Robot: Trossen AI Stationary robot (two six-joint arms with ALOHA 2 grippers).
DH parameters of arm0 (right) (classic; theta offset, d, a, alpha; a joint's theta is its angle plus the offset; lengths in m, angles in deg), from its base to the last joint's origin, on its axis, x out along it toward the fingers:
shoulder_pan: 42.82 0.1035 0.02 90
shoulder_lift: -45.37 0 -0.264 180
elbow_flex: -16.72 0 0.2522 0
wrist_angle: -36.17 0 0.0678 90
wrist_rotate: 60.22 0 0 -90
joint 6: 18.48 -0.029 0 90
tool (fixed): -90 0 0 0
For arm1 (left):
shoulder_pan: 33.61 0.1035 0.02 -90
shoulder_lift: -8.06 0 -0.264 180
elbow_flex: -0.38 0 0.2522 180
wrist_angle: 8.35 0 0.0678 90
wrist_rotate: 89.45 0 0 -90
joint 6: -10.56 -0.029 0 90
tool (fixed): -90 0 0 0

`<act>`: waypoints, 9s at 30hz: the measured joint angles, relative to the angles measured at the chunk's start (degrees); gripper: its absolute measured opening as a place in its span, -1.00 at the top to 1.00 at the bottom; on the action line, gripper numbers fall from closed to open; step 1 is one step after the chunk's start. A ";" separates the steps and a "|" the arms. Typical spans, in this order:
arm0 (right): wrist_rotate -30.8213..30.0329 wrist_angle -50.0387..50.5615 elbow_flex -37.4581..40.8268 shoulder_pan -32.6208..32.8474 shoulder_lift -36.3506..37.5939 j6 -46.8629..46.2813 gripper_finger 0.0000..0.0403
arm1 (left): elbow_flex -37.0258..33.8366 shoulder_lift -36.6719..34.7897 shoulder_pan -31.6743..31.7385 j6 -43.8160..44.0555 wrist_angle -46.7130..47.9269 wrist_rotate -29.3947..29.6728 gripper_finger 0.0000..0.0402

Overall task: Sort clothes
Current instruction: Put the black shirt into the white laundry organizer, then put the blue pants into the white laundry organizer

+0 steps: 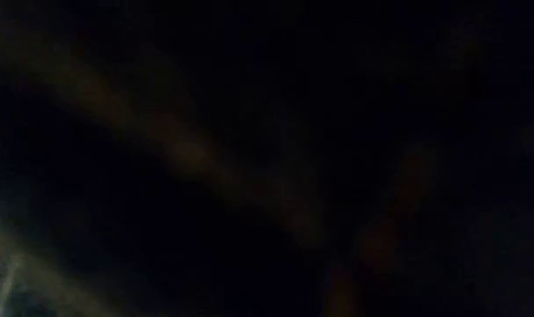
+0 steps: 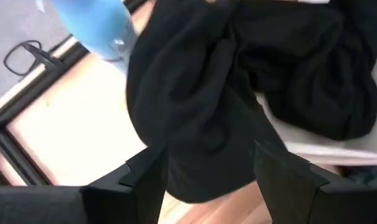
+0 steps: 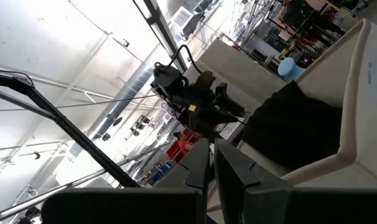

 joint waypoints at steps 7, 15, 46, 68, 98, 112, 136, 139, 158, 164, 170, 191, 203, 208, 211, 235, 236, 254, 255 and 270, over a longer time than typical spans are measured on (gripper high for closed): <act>0.00 0.05 0.00 0.00 0.00 0.15 0.77 | -1.89 0.04 -4.33 -12.70 -1.13 -3.55 -0.08; 0.00 0.05 0.00 0.00 0.00 0.87 0.77 | -2.57 0.04 -7.83 -16.46 0.50 -3.28 -0.08; 0.02 -0.17 0.00 0.00 -0.01 2.46 0.77 | -20.91 0.04 -11.01 2.46 -4.48 6.73 -0.17; 0.02 0.07 0.00 0.00 -0.01 2.32 0.77 | -22.02 0.02 -11.72 6.82 -8.04 7.43 0.98; 0.02 1.30 0.00 0.00 -0.01 0.94 0.77 | 3.15 0.12 -9.35 -28.52 -61.93 -6.52 1.00; 0.02 1.28 0.00 -0.02 -0.01 0.87 0.77 | -3.75 0.17 -5.28 -22.91 -81.27 6.95 0.98; 2.07 -6.42 -0.48 0.11 -0.01 -0.70 0.77 | -5.48 0.09 -3.36 -1.92 -59.27 -6.70 -0.35; 2.16 -6.50 -1.16 0.09 0.00 -0.67 0.77 | -4.20 0.09 -3.42 0.86 -56.06 -9.02 -0.38; 1.88 -6.12 -8.72 0.00 -0.03 7.29 0.67 | -4.07 0.04 -5.05 4.45 -73.90 -3.60 -0.04; 3.34 -5.71 -12.79 0.07 -4.16 7.35 0.50 | -4.10 0.04 -9.21 2.02 -74.33 6.14 0.05; 7.81 -5.46 -17.37 0.07 -13.85 10.39 0.32 | -4.10 0.04 -11.15 3.37 -74.79 10.04 0.13; 12.52 32.24 -45.25 0.29 -36.95 29.20 0.28 | -4.15 0.09 -13.22 -0.37 -62.47 3.48 0.14; 6.19 50.35 -54.80 10.60 -46.04 25.92 0.29 | -4.15 0.09 -13.22 -4.34 -58.75 -7.16 0.14; 3.80 52.89 -55.48 16.04 -49.71 25.04 0.29 | -4.16 0.09 -13.22 -4.87 -57.52 -9.14 0.14; 3.56 54.86 -55.47 18.37 -52.36 26.83 0.29 | -4.14 0.09 -13.22 -4.50 -57.50 -8.54 0.14; 3.15 72.32 -53.51 35.62 -68.08 34.87 0.02 | -4.38 0.07 -12.69 0.57 -57.06 2.83 0.14; 3.15 71.49 -53.51 36.64 -69.39 34.66 -0.02 | -4.38 0.07 -12.69 0.57 -57.05 2.80 0.14; -1.72 58.80 -53.51 39.58 -90.77 32.07 -0.16 | -4.40 0.07 -12.71 -0.72 -56.18 -1.42 0.14; -2.26 58.01 -53.51 39.33 -91.91 31.49 -0.16 | -4.40 0.07 -12.71 -0.74 -55.92 -1.75 0.14; -2.15 49.69 -53.87 37.62 -103.84 25.63 -0.16 | -4.42 0.07 -12.71 -1.31 -52.78 -6.35 0.14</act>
